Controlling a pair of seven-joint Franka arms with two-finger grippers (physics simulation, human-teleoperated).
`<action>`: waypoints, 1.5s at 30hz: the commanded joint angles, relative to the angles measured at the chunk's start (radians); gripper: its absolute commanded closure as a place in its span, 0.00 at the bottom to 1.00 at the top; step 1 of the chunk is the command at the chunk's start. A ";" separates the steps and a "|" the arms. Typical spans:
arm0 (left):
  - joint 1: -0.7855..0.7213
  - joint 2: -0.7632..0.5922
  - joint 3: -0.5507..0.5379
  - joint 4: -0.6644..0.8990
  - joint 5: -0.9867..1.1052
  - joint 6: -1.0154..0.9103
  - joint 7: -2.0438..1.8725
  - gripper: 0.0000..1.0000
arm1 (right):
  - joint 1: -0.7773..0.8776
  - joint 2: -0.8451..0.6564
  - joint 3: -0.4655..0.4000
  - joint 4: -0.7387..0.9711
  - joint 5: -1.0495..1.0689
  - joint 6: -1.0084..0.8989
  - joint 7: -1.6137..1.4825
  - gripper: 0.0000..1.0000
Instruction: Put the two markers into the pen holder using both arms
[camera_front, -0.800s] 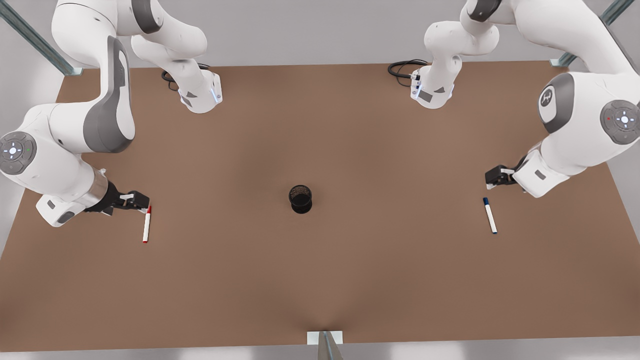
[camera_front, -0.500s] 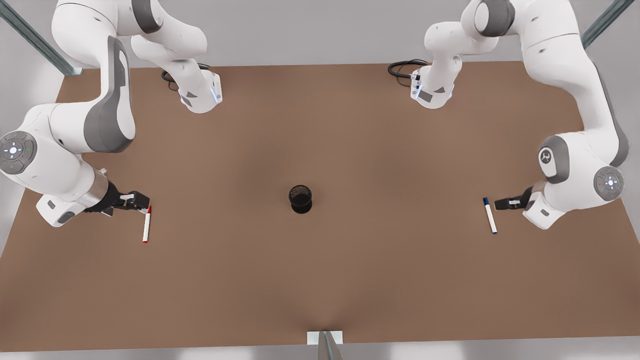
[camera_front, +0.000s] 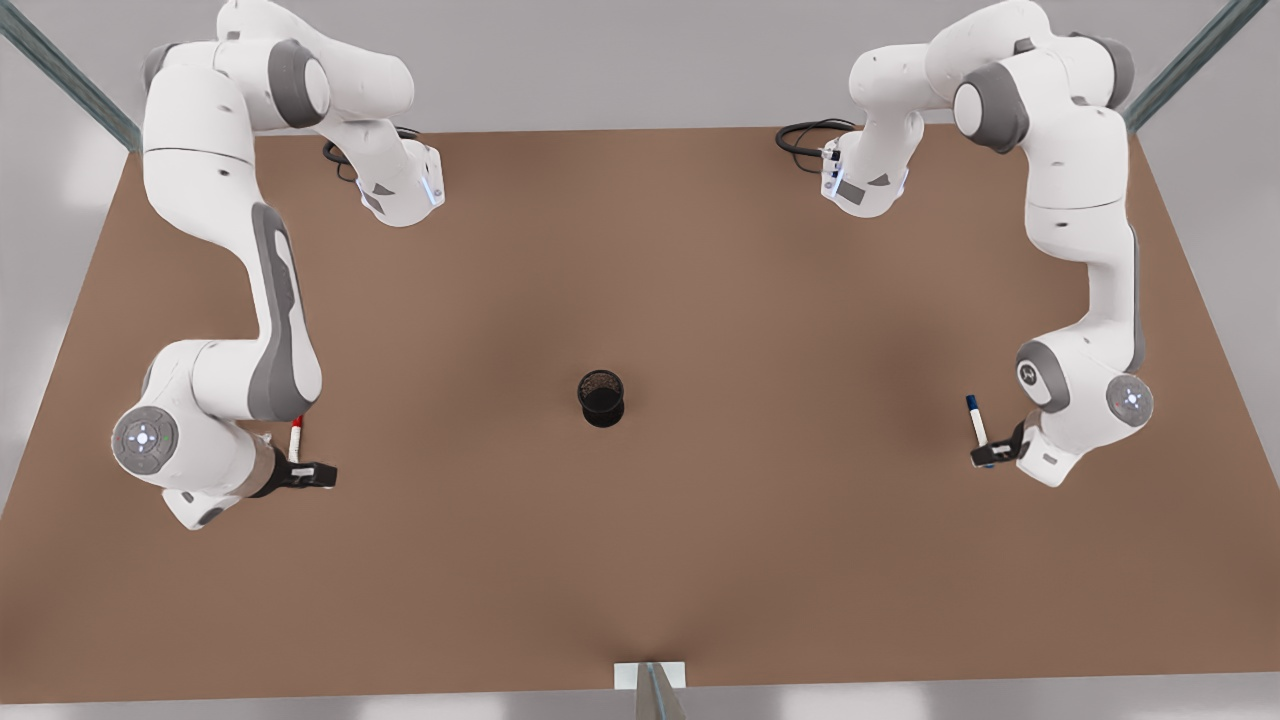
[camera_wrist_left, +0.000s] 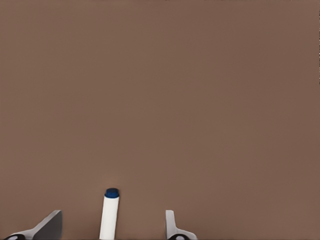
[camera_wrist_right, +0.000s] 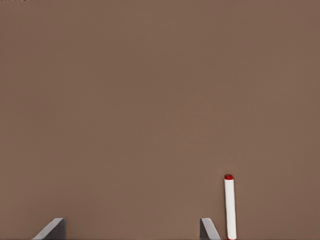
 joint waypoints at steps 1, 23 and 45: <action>0.000 0.010 -0.005 0.001 -0.022 0.085 0.091 0.00 | -0.004 0.044 0.000 -0.001 0.002 0.229 0.001 0.00; 0.011 0.056 -0.008 0.001 -0.021 0.096 0.113 0.45 | -0.225 0.046 0.028 -0.357 -0.003 0.453 -0.235 0.00; 0.009 0.056 -0.008 0.016 -0.022 0.093 0.105 0.79 | -0.226 0.110 0.029 -0.357 -0.004 0.483 -0.237 0.45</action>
